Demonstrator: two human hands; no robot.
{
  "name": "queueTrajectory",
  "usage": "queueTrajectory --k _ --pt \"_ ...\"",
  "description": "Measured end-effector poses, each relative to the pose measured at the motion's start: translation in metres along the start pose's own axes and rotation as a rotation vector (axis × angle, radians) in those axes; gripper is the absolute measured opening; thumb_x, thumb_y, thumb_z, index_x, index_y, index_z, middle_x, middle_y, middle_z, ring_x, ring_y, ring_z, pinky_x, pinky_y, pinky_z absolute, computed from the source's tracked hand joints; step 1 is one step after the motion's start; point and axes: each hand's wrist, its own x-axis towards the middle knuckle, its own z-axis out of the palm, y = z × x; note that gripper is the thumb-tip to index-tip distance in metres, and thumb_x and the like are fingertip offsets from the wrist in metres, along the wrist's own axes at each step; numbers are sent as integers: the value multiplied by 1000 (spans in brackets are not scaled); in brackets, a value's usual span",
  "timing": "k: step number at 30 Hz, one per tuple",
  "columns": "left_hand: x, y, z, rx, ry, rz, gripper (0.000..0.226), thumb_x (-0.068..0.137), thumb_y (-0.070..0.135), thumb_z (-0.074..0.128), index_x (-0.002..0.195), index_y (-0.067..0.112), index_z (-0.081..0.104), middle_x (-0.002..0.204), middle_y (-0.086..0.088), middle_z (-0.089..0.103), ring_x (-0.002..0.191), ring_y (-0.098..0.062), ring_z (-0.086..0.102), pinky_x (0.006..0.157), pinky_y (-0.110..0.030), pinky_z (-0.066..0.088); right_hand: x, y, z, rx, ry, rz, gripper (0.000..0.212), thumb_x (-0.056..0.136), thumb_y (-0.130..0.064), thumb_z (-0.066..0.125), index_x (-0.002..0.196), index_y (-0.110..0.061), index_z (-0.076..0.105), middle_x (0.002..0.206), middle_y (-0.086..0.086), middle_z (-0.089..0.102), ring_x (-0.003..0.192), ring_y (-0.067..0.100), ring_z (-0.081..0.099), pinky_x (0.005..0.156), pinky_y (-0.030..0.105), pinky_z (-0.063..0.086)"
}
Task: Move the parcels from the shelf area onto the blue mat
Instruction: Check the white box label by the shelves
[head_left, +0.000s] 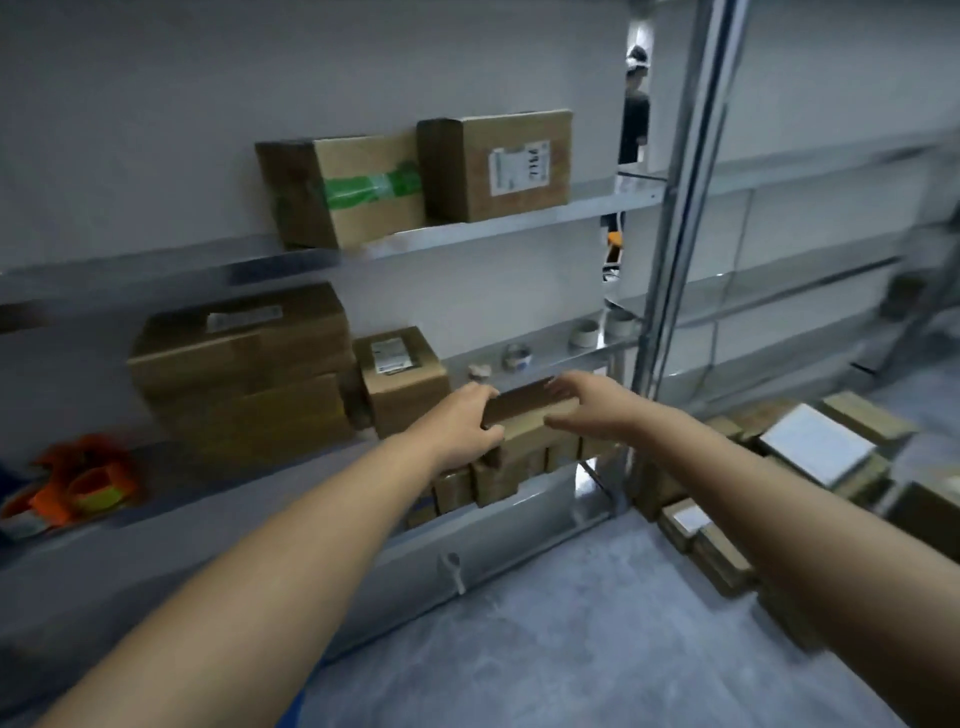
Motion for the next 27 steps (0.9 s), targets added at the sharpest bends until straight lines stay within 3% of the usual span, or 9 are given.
queueTrajectory --k 2,5,10,15,21,27 --pt "34 30 27 11 -44 58 58 92 34 59 144 18 41 147 0 43 133 -17 43 108 -31 36 -1 45 -16 -11 9 67 57 82 -33 69 133 -14 53 131 5 58 117 20 56 96 29 45" --pt "77 67 55 -33 -80 121 52 89 34 61 137 21 46 136 3 49 117 -14 51 93 -26 41 -2 100 -34 -19 17 152 54 83 -34 68 131 -13 55 127 5 59 112 19 57 94 30 47" --pt "148 103 84 -64 -133 218 45 86 36 63 128 23 52 125 6 53 108 -12 54 94 -33 48 7 166 -52 2 79 262 52 82 -34 70 129 -16 54 125 3 59 104 14 56 87 25 46" --pt "235 116 104 -43 -190 337 43 88 36 61 128 25 50 122 4 54 102 -11 56 90 -35 52 40 217 -76 -34 119 348 57 81 -36 68 132 -15 53 129 6 56 112 19 55 94 32 47" --pt "338 145 130 -71 -224 458 58 92 37 61 144 23 38 146 1 44 131 -18 46 102 -33 40 57 281 -109 26 245 547 53 85 -32 66 133 -16 51 129 5 57 103 12 53 84 22 41" --pt "411 207 178 -98 -280 547 60 92 30 61 146 19 38 149 -2 41 134 -19 44 108 -38 40 41 357 -138 114 369 793 57 87 -33 64 138 -14 47 134 6 55 119 22 55 96 29 45"
